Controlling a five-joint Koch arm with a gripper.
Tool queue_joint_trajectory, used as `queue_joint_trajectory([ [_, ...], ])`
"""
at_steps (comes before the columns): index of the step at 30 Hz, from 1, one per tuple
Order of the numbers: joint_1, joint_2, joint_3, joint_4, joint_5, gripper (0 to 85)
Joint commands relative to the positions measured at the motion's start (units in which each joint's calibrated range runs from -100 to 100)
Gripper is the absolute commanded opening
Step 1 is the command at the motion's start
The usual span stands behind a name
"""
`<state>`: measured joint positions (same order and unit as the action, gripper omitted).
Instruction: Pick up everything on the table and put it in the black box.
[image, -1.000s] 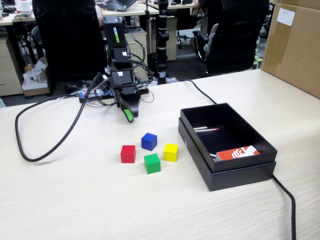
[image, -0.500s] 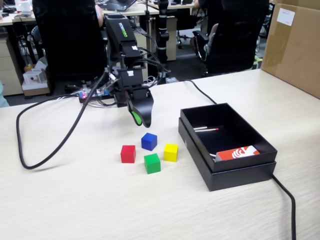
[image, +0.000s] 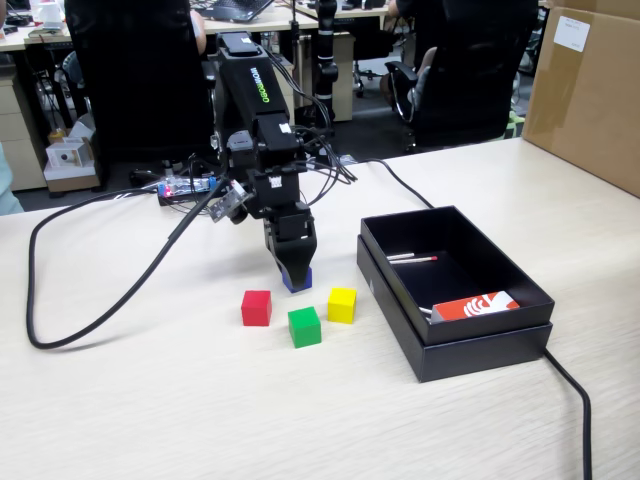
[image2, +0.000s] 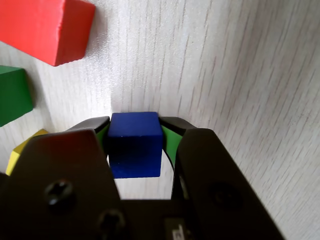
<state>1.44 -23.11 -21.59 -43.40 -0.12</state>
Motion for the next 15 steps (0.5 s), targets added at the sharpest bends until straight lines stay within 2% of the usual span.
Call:
queue_joint_trajectory([
  [1,0.05,-1.16,5.63,-2.17,0.20,14.0],
  [6,1.61,-7.59,11.16,-8.83,1.71,14.0],
  [11,6.69,-10.80,25.49,-14.01,4.00,14.1],
  [15,10.31,-4.95,35.64,-14.61,4.98,14.1],
])
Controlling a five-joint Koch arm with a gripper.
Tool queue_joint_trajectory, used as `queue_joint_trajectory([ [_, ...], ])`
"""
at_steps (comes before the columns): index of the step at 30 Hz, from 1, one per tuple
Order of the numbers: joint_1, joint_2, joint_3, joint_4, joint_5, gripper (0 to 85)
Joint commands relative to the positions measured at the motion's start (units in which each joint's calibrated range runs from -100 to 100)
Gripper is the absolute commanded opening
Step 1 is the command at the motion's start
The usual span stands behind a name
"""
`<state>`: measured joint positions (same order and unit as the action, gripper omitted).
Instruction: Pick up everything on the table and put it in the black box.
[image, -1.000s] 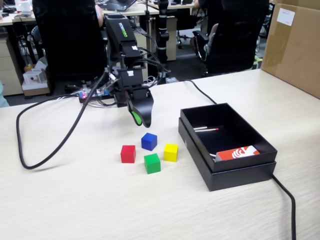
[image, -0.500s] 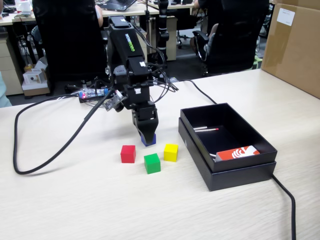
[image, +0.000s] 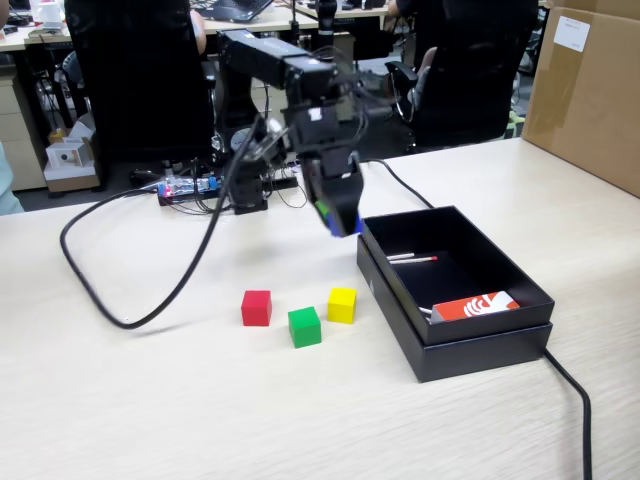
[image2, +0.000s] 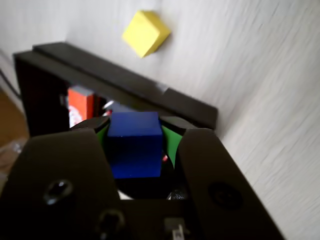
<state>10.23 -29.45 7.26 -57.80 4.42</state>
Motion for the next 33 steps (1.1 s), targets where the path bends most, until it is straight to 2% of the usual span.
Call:
queue_joint_trajectory([
  [1,2.25,3.35,8.61,-0.21,0.73,14.1],
  [9,6.40,24.00,20.94,-0.56,3.27,14.2],
  [19,6.01,41.90,25.93,-3.67,4.35,15.2],
  [22,5.81,43.85,25.47,-4.19,4.35,23.8],
  [24,5.81,44.54,25.56,-5.48,4.49,33.2],
  [28,5.71,40.41,24.93,-7.12,5.03,43.5],
  [33,3.96,17.80,20.12,-7.12,5.08,44.4],
])
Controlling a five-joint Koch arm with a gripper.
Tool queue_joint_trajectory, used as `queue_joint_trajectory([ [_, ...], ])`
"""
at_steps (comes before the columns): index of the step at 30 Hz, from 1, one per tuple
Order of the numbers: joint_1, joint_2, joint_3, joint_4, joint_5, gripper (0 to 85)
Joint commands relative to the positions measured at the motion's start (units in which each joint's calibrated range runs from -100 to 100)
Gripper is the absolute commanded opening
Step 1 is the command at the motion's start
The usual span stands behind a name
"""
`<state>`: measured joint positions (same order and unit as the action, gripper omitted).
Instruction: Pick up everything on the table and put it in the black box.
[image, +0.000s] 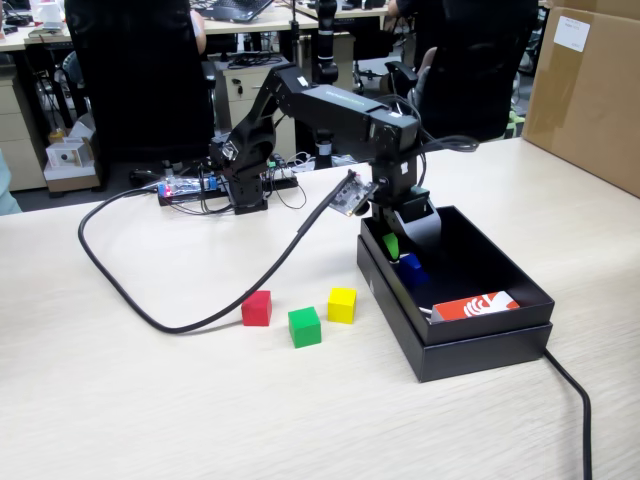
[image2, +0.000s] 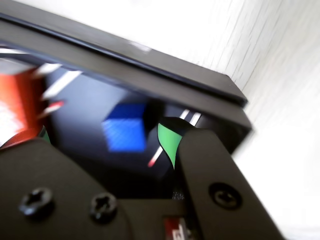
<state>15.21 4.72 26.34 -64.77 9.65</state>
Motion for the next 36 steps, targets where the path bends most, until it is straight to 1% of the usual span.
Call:
queue_joint_trajectory([
  [1,-1.61,-20.27,0.32,-0.15,-0.24,44.4],
  [5,-4.88,-34.73,-3.94,-0.15,-1.47,44.1],
  [8,-8.35,-42.99,-11.01,-0.15,-3.42,44.3],
  [12,-13.72,-46.66,-21.98,0.80,-6.25,48.1],
  [14,-15.87,-46.21,-25.52,1.57,-6.98,48.4],
  [18,-18.46,-38.29,-27.42,3.04,-7.62,48.7],
  [23,-20.12,-26.70,-26.43,6.50,-7.67,48.5],
  [30,-21.39,-15.22,-21.62,7.28,-7.67,48.1],
  [36,-21.29,-7.65,-15.91,7.45,-7.62,47.2],
])
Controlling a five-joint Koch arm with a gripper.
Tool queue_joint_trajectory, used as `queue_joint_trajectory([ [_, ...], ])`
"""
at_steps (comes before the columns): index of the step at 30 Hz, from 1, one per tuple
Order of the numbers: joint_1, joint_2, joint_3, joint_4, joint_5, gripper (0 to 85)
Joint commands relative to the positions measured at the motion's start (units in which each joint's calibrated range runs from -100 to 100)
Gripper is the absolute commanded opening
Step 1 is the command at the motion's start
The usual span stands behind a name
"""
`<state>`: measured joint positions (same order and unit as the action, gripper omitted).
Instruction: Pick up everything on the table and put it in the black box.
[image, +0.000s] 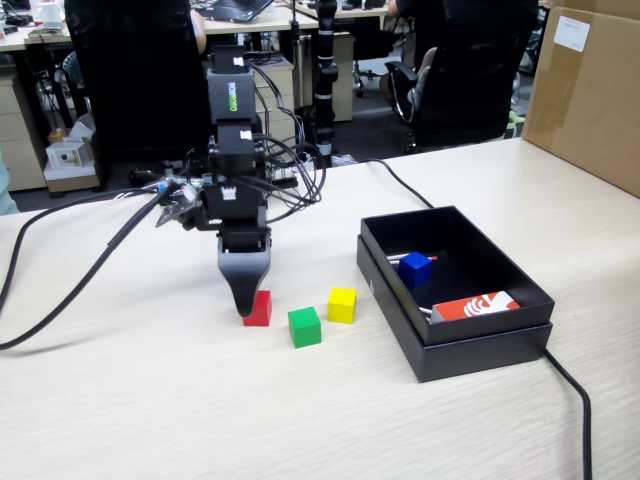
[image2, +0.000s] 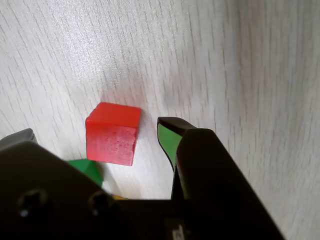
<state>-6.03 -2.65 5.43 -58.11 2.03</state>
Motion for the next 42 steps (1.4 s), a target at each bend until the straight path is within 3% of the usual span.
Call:
queue_joint_trajectory([
  [1,0.10,0.53,5.72,0.79,0.10,45.6],
  [6,0.29,3.17,6.35,0.79,0.15,35.9],
  [9,0.24,3.86,6.35,0.79,0.20,19.5],
  [12,0.20,1.79,6.26,0.53,-0.05,10.5],
  [17,2.20,-14.39,7.44,-3.19,-0.44,10.5],
  [24,10.21,-27.70,10.71,-3.44,0.39,10.6],
  [28,15.92,-22.42,17.05,-3.44,2.54,10.6],
  [42,24.18,6.15,33.55,-4.39,7.96,10.9],
])
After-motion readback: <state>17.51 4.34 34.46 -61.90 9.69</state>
